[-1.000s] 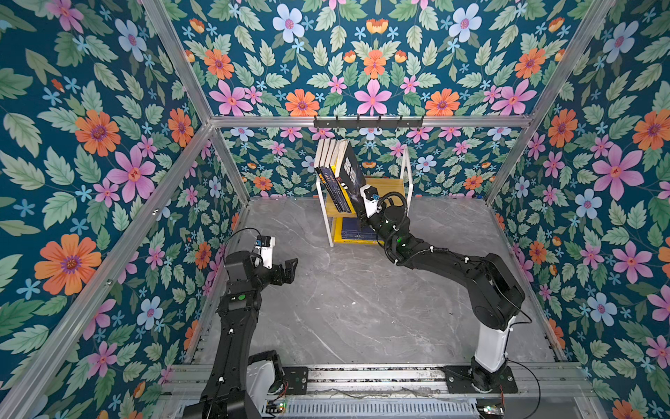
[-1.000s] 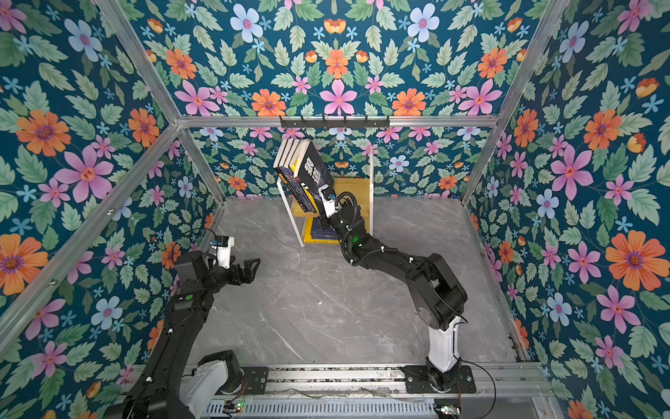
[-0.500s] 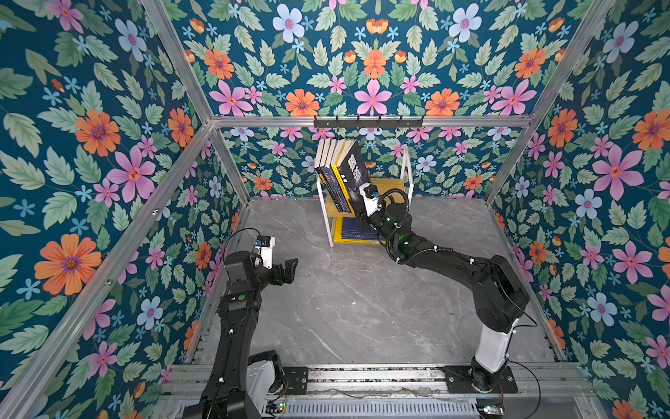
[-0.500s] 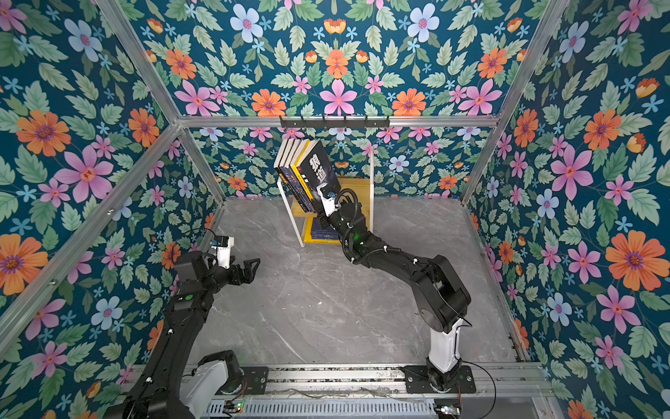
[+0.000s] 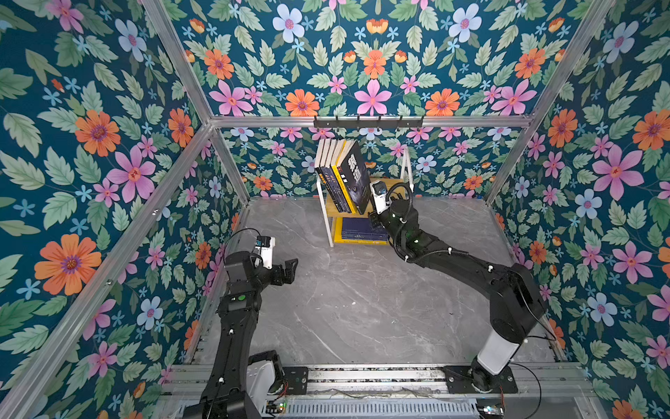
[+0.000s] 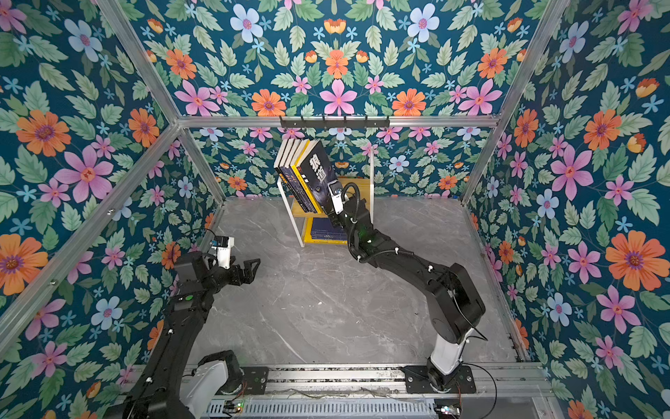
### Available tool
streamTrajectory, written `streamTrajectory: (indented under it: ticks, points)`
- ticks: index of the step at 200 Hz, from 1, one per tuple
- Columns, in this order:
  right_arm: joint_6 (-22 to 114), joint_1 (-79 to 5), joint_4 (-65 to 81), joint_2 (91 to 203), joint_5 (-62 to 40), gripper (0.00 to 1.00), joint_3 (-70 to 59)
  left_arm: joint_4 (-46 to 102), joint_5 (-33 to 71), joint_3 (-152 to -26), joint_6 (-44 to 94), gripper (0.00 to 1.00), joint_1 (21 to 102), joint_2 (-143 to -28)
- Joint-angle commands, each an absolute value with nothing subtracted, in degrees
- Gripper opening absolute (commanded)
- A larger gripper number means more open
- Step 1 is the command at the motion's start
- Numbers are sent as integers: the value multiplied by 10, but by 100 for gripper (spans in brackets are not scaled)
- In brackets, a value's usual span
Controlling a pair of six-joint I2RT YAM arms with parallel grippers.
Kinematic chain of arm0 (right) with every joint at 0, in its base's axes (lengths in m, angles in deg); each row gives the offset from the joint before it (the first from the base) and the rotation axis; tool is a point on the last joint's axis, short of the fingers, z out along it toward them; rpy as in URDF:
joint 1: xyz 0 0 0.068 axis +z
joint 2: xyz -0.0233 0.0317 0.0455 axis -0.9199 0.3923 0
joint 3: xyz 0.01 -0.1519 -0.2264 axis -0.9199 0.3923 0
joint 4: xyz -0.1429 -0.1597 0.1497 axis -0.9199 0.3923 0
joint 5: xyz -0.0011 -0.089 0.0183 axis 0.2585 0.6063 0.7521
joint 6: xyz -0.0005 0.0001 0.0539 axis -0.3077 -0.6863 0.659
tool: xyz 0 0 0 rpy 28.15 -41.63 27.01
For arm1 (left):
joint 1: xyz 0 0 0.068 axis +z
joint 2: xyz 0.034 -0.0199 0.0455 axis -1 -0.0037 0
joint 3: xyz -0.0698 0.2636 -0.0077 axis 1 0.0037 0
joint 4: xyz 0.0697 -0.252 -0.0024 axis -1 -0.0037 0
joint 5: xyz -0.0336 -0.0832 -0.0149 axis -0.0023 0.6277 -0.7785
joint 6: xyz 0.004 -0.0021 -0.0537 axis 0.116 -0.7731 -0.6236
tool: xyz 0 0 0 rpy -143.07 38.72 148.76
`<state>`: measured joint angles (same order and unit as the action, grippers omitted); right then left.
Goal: Stacking books/files
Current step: Move the book to the bookshelf.
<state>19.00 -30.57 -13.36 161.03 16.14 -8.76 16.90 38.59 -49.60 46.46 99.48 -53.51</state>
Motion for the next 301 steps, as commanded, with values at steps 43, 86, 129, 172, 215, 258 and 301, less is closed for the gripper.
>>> streamTrajectory:
  ticks: [43,86,129,172,215,258,301]
  points:
    - [226,-347,33,1731,180,2,-252,168,389,-502,461,100,992,-534]
    - [241,-348,43,1791,144,1,-311,168,386,-499,463,100,990,-532]
    - [247,-354,36,1830,96,1,-345,170,389,-501,461,100,990,-537]
    - [244,-356,31,1849,49,2,-362,174,388,-499,458,100,990,-538]
    - [249,-356,49,1865,38,1,-392,173,384,-499,460,100,991,-537]
    - [260,-353,60,1861,44,1,-397,176,386,-499,459,100,993,-539]
    - [250,-350,83,1839,60,1,-397,174,385,-501,459,100,992,-537]
